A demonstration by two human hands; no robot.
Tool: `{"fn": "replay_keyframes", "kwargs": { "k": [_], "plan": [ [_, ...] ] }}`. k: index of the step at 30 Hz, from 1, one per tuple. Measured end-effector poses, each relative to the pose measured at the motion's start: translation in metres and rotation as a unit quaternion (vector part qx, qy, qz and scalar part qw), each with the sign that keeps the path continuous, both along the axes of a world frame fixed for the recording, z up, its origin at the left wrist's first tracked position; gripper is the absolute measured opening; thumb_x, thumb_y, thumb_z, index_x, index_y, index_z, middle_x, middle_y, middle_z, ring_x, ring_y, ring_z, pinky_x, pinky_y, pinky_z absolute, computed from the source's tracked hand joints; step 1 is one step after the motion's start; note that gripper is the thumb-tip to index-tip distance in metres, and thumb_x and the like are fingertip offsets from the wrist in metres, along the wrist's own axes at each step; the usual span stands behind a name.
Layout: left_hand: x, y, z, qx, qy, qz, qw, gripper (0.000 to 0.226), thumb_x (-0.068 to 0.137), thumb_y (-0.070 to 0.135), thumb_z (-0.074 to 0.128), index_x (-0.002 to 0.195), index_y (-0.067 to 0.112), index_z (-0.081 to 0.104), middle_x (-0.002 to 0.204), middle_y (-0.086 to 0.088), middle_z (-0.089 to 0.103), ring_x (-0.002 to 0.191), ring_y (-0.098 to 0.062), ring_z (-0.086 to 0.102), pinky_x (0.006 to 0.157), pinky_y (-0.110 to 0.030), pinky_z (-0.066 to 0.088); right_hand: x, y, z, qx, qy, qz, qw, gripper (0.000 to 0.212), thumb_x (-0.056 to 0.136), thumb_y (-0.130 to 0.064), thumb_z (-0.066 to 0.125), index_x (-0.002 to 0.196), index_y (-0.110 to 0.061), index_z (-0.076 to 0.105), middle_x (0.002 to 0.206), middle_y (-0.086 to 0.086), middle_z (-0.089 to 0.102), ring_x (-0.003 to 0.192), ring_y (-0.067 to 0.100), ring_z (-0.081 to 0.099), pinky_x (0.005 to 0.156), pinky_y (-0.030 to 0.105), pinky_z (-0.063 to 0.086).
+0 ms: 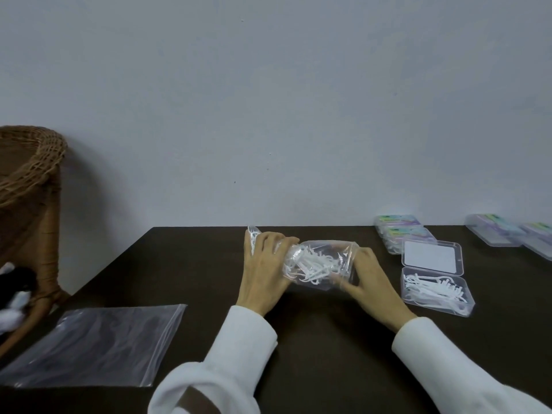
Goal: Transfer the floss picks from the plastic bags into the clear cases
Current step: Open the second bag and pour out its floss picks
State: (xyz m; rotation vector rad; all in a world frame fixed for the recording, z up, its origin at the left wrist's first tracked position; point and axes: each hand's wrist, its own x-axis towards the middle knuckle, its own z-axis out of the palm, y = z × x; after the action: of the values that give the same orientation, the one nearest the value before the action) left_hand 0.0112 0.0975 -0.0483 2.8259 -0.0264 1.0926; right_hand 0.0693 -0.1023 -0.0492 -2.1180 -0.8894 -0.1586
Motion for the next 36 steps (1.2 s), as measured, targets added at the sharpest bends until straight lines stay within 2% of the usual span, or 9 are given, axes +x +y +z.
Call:
{"fn": "replay_keyframes", "kwargs": {
  "k": [4, 7, 10, 13, 18, 22, 27, 33, 36],
  "plan": [
    [0.001, -0.001, -0.001, 0.002, -0.045, -0.009, 0.999, 0.063, 0.063, 0.040, 0.082, 0.118, 0.018, 0.059, 0.115, -0.008, 0.060, 0.111, -0.027, 0.054, 0.097, -0.045, 0.036, 0.004, -0.001, -0.003, -0.087, -0.009, -0.031, 0.996, 0.046, 0.085, -0.044, 0.058, 0.127, -0.030, 0.044, 0.117, -0.008, 0.036, 0.111, 0.011, 0.037, 0.093, 0.022, 0.031],
    [0.002, -0.001, 0.000, 0.011, -0.062, -0.012, 0.998, 0.059, 0.065, 0.037, 0.080, 0.117, 0.019, 0.059, 0.114, -0.008, 0.060, 0.112, -0.025, 0.052, 0.098, -0.051, 0.036, 0.006, -0.001, -0.003, -0.114, -0.051, -0.045, 0.991, 0.038, 0.085, -0.047, 0.057, 0.120, -0.030, 0.054, 0.118, -0.006, 0.044, 0.111, 0.012, 0.038, 0.090, 0.023, 0.024],
    [0.002, 0.001, -0.001, 0.006, -0.060, -0.007, 0.998, 0.055, 0.066, 0.035, 0.077, 0.116, 0.019, 0.059, 0.113, -0.009, 0.061, 0.112, -0.027, 0.052, 0.097, -0.058, 0.039, 0.006, -0.003, -0.003, -0.107, -0.071, -0.064, 0.990, 0.028, 0.084, -0.047, 0.059, 0.109, -0.033, 0.059, 0.107, -0.010, 0.041, 0.107, 0.012, 0.036, 0.088, 0.023, 0.020],
    [0.002, 0.005, -0.001, 0.000, -0.060, 0.005, 0.998, 0.055, 0.066, 0.033, 0.079, 0.115, 0.019, 0.059, 0.112, -0.009, 0.062, 0.109, -0.029, 0.056, 0.095, -0.061, 0.042, 0.007, -0.003, -0.004, -0.061, -0.044, -0.044, 0.996, 0.027, 0.084, -0.038, 0.062, 0.108, -0.026, 0.062, 0.105, -0.009, 0.045, 0.103, 0.009, 0.041, 0.087, 0.020, 0.030],
    [0.001, 0.014, -0.003, -0.049, -0.058, 0.027, 0.997, 0.054, 0.068, 0.031, 0.082, 0.116, 0.018, 0.061, 0.113, -0.008, 0.062, 0.111, -0.028, 0.054, 0.099, -0.061, 0.038, 0.010, -0.001, -0.005, 0.023, -0.031, 0.012, 0.999, 0.015, 0.086, -0.015, 0.064, 0.095, -0.027, 0.059, 0.091, -0.009, 0.058, 0.082, -0.002, 0.054, 0.070, 0.009, 0.040],
    [-0.001, 0.020, -0.005, -0.071, -0.049, 0.044, 0.995, 0.054, 0.069, 0.031, 0.081, 0.117, 0.018, 0.061, 0.115, -0.007, 0.061, 0.113, -0.028, 0.053, 0.106, -0.058, 0.031, 0.012, -0.003, -0.003, 0.060, -0.002, 0.005, 0.998, 0.012, 0.086, -0.016, 0.064, 0.091, -0.027, 0.064, 0.087, -0.011, 0.064, 0.080, 0.002, 0.059, 0.069, 0.004, 0.041],
    [-0.002, 0.027, -0.003, -0.089, -0.053, 0.058, 0.993, 0.053, 0.068, 0.027, 0.082, 0.116, 0.018, 0.061, 0.114, -0.006, 0.060, 0.113, -0.027, 0.051, 0.102, -0.058, 0.035, 0.017, -0.009, -0.003, 0.043, 0.007, -0.009, 0.999, 0.009, 0.087, -0.019, 0.063, 0.090, -0.027, 0.065, 0.079, -0.021, 0.061, 0.078, -0.011, 0.057, 0.068, 0.002, 0.039],
    [-0.005, 0.035, -0.003, -0.097, -0.076, 0.086, 0.989, 0.050, 0.068, 0.025, 0.081, 0.114, 0.017, 0.063, 0.111, -0.006, 0.061, 0.110, -0.027, 0.052, 0.104, -0.058, 0.032, 0.027, -0.020, -0.007, -0.008, 0.059, -0.034, 0.998, 0.007, 0.088, -0.021, 0.062, 0.091, -0.018, 0.067, 0.083, -0.012, 0.062, 0.078, 0.007, 0.057, 0.067, 0.009, 0.038],
    [-0.004, 0.035, -0.003, -0.098, -0.074, 0.088, 0.988, 0.050, 0.068, 0.025, 0.081, 0.114, 0.017, 0.063, 0.111, -0.006, 0.061, 0.111, -0.028, 0.052, 0.106, -0.058, 0.030, 0.029, -0.026, -0.006, -0.025, 0.074, -0.024, 0.997, 0.004, 0.088, -0.021, 0.061, 0.088, -0.023, 0.065, 0.079, -0.014, 0.061, 0.076, 0.004, 0.057, 0.067, 0.005, 0.038]
  ]
}}
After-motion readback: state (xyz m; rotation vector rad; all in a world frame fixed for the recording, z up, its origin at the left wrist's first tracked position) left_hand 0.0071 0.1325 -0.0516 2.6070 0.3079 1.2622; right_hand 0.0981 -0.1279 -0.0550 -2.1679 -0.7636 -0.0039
